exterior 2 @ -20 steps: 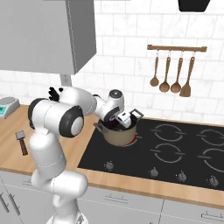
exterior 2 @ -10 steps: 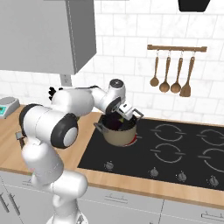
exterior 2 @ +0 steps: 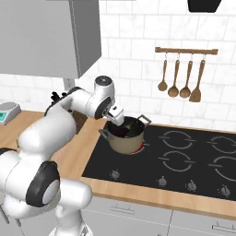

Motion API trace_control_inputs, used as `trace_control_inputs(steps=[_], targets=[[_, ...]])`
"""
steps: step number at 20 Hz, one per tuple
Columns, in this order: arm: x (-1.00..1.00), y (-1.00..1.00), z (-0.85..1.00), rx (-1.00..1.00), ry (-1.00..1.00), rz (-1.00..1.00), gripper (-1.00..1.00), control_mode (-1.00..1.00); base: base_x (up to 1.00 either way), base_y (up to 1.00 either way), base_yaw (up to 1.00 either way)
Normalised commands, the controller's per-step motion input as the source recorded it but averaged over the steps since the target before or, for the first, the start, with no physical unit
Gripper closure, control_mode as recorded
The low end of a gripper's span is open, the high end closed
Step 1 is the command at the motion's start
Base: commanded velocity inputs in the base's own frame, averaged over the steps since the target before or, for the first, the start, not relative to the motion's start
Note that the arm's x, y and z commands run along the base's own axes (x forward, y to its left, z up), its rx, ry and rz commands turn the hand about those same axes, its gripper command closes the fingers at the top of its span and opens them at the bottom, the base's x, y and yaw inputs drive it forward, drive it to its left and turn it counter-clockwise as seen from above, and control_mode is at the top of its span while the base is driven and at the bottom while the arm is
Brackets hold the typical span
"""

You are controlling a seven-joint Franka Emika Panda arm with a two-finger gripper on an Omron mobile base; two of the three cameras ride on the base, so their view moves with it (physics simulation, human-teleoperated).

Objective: Put the mushroom and eggplant in the pot. Retrieve the spatula and lightly stir the vegetables in the pot.

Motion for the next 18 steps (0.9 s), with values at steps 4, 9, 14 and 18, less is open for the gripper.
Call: trace_control_inputs(steps=[4,9,14,18], targets=[[-0.94,1.0,0.15,0.01,0.0,0.04,-1.0,-1.0,0.0,0.0,0.0],[-0.66,1.0,0.26,0.15,0.0,-0.11,-1.0,-1.0,0.0,0.0,0.0],[-0.18,1.0,0.28,0.3,0.07,-0.33,-1.0,-1.0,0.0,0.0,0.0],[0.0,0.97,0.12,0.35,0.18,-0.39,-1.0,-1.0,0.0,0.0,0.0]])
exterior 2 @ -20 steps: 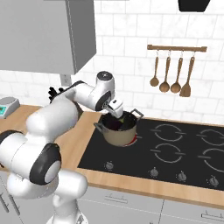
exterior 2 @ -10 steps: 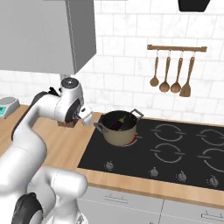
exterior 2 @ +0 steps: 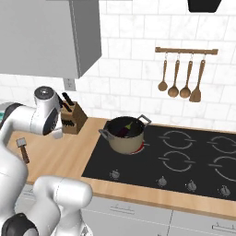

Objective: Put the mushroom and eggplant in the pot. Retrieve the spatula and lightly stir the vegetables in the pot.

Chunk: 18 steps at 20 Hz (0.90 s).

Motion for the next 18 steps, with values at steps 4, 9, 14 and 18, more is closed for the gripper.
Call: trace_control_inputs(steps=[4,9,14,18], targets=[[0.0,0.77,0.0,0.4,0.34,-0.44,-1.0,-1.0,0.0,0.0,0.0],[0.0,0.58,-0.08,0.42,0.48,-0.49,-1.0,-1.0,0.0,0.0,0.0],[-0.23,0.54,-0.4,0.37,0.46,-0.52,-1.0,-1.0,0.0,0.0,0.0],[-0.86,0.62,-0.58,0.09,0.16,-0.52,-1.0,-1.0,0.0,0.0,0.0]])
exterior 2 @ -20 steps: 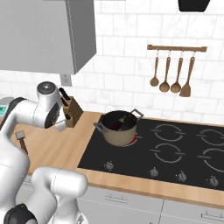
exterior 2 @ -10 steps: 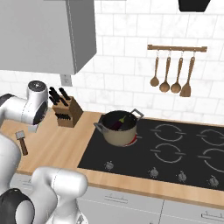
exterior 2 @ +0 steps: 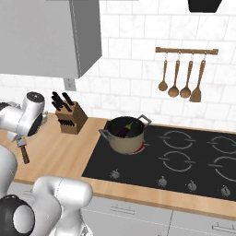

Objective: Put the mushroom and eggplant in the pot. Retrieve the spatula and lightly stir the vegetables in the pot.

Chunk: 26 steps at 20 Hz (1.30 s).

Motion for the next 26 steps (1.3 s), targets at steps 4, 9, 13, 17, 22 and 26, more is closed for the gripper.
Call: trace_control_inputs(steps=[4,9,13,17,22,26], targets=[[-0.77,0.43,-0.44,0.0,0.02,-0.52,-1.0,-1.0,0.0,0.0,0.0],[-0.04,0.27,-0.23,0.0,0.11,-0.47,-1.0,-1.0,0.0,0.0,0.0],[-0.23,0.53,-0.03,0.01,0.09,-0.41,-1.0,-1.0,0.0,0.0,0.0],[-0.53,0.58,0.15,0.11,0.07,-0.41,-1.0,-1.0,0.0,0.0,0.0],[-0.68,0.57,0.44,0.16,0.08,-0.4,-1.0,-1.0,0.0,0.0,0.0],[-0.61,0.65,0.38,0.21,0.21,-0.39,-1.0,-1.0,0.0,0.0,0.0]])
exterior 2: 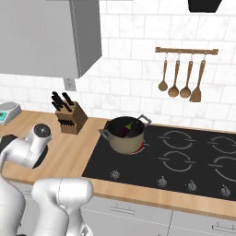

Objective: Put the mushroom and eggplant in the pot. Retrieve the spatula and lightly stir the vegetables in the pot.

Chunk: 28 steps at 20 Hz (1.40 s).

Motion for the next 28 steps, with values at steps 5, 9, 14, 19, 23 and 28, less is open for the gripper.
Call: trace_control_inputs(steps=[5,9,14,19,23,28], targets=[[-0.55,0.64,0.29,0.22,0.29,-0.38,-1.0,-1.0,0.0,0.0,0.0],[-0.37,0.81,0.0,0.11,0.31,-0.4,-1.0,-1.0,0.0,0.0,0.0],[-0.33,0.87,0.0,0.08,0.3,-0.37,-1.0,-1.0,0.0,0.0,0.0],[-0.14,0.78,0.0,0.0,0.1,-0.41,-1.0,-1.0,0.0,0.0,0.0],[-0.01,0.71,0.0,-0.11,0.0,-0.46,-1.0,-1.0,0.0,0.0,0.0],[-0.02,0.47,0.21,-0.14,0.01,-0.43,-1.0,-1.0,0.0,0.0,0.0]])
